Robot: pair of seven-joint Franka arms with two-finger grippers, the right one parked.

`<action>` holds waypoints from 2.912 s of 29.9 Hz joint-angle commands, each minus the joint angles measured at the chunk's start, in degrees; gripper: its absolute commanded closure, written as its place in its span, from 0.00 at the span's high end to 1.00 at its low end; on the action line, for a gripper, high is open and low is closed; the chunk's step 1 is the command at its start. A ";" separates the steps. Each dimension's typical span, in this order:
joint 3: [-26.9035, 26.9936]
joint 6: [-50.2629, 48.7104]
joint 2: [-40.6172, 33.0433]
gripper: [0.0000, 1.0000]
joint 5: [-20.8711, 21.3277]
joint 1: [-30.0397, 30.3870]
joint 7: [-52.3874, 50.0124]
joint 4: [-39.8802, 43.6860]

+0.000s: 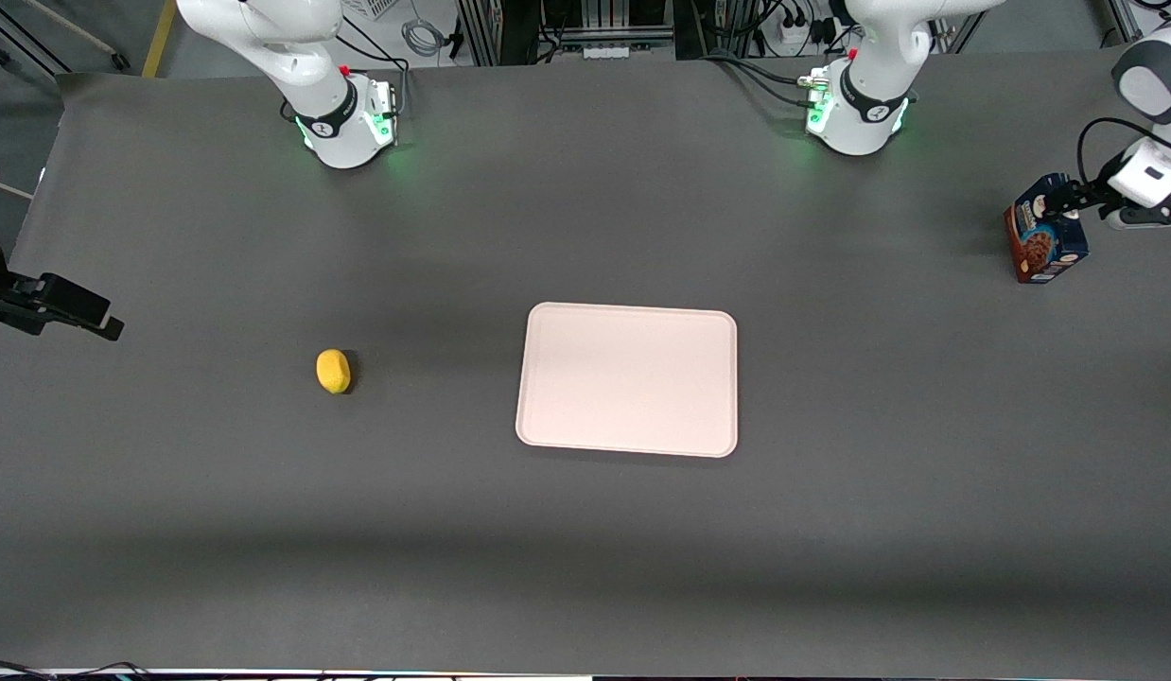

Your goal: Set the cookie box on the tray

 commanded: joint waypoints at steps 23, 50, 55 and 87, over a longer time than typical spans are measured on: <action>4.27 9.09 3.68 0.05 0.46 0.15 3.31 -4.17; -37.28 -51.72 -5.29 0.05 -16.14 -0.64 -23.56 42.49; -48.53 -51.82 -1.52 0.05 -19.13 -0.73 -36.13 46.97; -69.38 -22.29 41.03 0.06 -4.72 -7.58 -63.40 53.75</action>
